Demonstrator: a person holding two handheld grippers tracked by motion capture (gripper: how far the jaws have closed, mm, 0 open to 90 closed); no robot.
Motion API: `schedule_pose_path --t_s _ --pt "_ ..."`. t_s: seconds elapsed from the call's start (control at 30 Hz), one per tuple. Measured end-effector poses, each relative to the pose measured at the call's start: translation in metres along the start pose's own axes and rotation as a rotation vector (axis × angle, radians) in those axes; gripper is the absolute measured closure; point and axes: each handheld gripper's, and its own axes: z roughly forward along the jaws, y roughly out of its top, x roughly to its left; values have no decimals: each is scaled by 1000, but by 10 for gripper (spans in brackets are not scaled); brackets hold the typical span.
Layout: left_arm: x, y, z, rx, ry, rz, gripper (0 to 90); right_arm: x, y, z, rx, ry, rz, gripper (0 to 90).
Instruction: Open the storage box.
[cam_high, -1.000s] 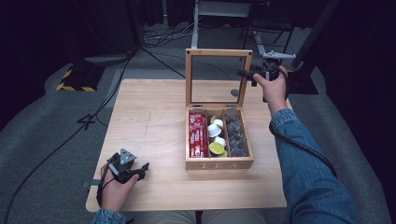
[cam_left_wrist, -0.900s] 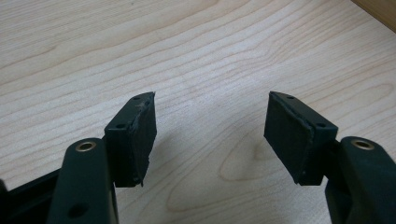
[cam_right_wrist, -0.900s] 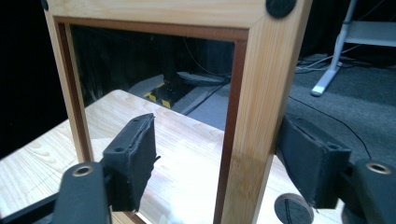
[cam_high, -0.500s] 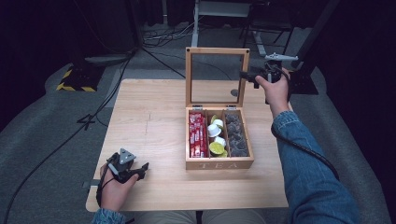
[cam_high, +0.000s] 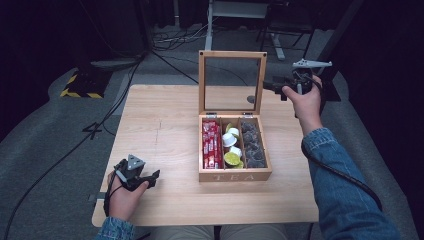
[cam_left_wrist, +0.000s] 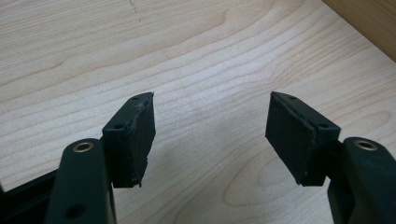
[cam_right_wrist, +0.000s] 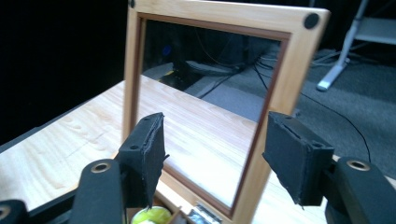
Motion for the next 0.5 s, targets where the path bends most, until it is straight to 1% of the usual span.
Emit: schedule_pose_path --t_s 0.03,0.07,0.1,0.13,0.17,0.2,0.23,0.27,0.3,0.37,0.43,0.5 --pt "0 1 0 3 -1 1 335 4 0 -2 -6 6 -9 364" --pt "0 2 1 4 -4 1 335 8 1 -4 -9 10 -20 319" --pt "-1 3 1 2 -6 -1 335 13 1 -5 -6 2 -27 251" --pt "-2 4 2 4 -10 -5 334 18 1 -6 -8 -23 -37 182" --pt "-2 4 2 4 -10 -5 334 24 1 -8 -14 -35 -45 163" --pt "-4 5 2 4 -10 0 333 27 0 -10 -17 -21 -43 169" --pt "-5 6 2 6 -14 1 331 32 0 -11 -23 5 -41 174" --pt "-6 7 2 8 -18 2 330 38 -1 -12 -20 22 -49 179" --pt "-6 7 2 8 -15 10 330 42 -1 -12 -12 28 -58 204" --pt "-8 8 2 7 -20 11 330 54 -2 -14 1 56 -88 290" --pt "-8 9 4 15 -20 20 330 66 -3 -16 -7 79 -121 379" --pt "-7 9 5 19 -18 24 330 77 -5 -17 -8 100 -145 406"
